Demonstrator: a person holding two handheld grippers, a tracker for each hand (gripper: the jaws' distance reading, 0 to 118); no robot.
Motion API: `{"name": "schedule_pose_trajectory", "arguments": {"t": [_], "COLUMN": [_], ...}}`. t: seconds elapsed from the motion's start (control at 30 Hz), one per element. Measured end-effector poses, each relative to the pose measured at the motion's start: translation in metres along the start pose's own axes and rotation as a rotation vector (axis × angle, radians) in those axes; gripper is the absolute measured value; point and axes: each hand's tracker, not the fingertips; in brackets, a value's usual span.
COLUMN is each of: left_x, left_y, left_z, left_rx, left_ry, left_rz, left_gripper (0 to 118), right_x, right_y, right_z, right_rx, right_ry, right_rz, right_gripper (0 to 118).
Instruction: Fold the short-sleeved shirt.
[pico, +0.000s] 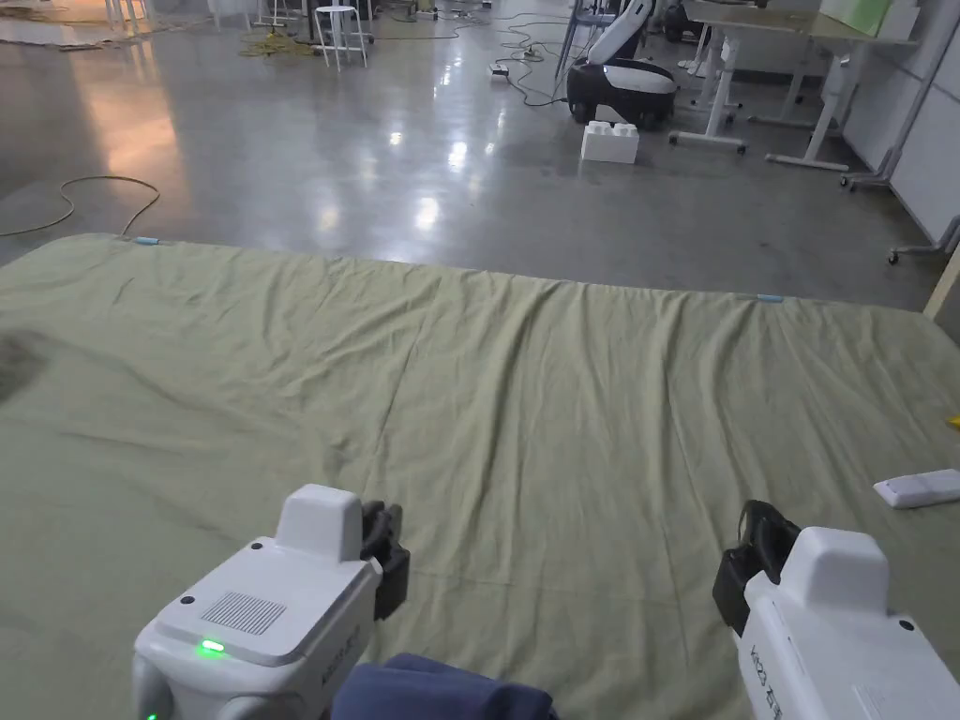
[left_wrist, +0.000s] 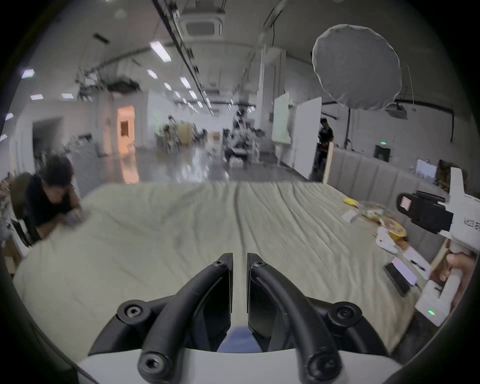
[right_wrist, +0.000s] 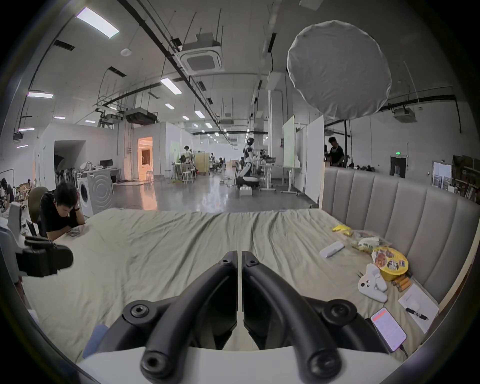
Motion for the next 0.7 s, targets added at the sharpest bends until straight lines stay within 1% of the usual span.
{"name": "schedule_pose_trajectory", "arguments": {"t": [0.1,0.17,0.23,0.3,0.33,0.47,0.6,0.63,0.7], "left_x": [-0.003,-0.005,-0.008,-0.014,-0.017,-0.027,-0.038,-0.041,-0.047], "left_y": [0.006,0.009,0.010,0.010,0.010,0.008,0.004,0.002,-0.003], "left_z": [0.004,0.004,0.005,0.006,0.006,0.007,0.008,0.008,0.009], "left_rx": [0.100,0.135,0.174,0.198,0.207,0.217,0.203,0.196,0.177], "left_ry": [0.089,0.153,0.198,0.210,0.219,0.260,0.266,0.264,0.265], "left_rz": [-0.052,-0.075,-0.053,-0.010,0.002,0.004,0.005,0.001,-0.010], "left_gripper": [11,11,11,11,11,11,11,11,11], "right_x": [-0.005,-0.007,-0.007,-0.008,-0.007,-0.005,-0.005,-0.006,-0.011], "right_y": [0.005,0.007,0.007,0.008,0.008,0.011,0.008,0.005,-0.010], "right_z": [0.000,0.000,0.000,-0.001,-0.001,0.001,0.004,0.006,0.009], "right_rx": [0.053,0.090,0.110,0.118,0.117,0.137,0.118,0.100,0.023], "right_ry": [-0.014,-0.025,-0.027,-0.037,-0.037,-0.050,-0.049,-0.040,-0.002], "right_rz": [0.006,0.030,0.027,0.038,0.031,0.050,0.059,0.063,0.040], "right_gripper": [3,3,3,3,3,3,3,3,3]}}
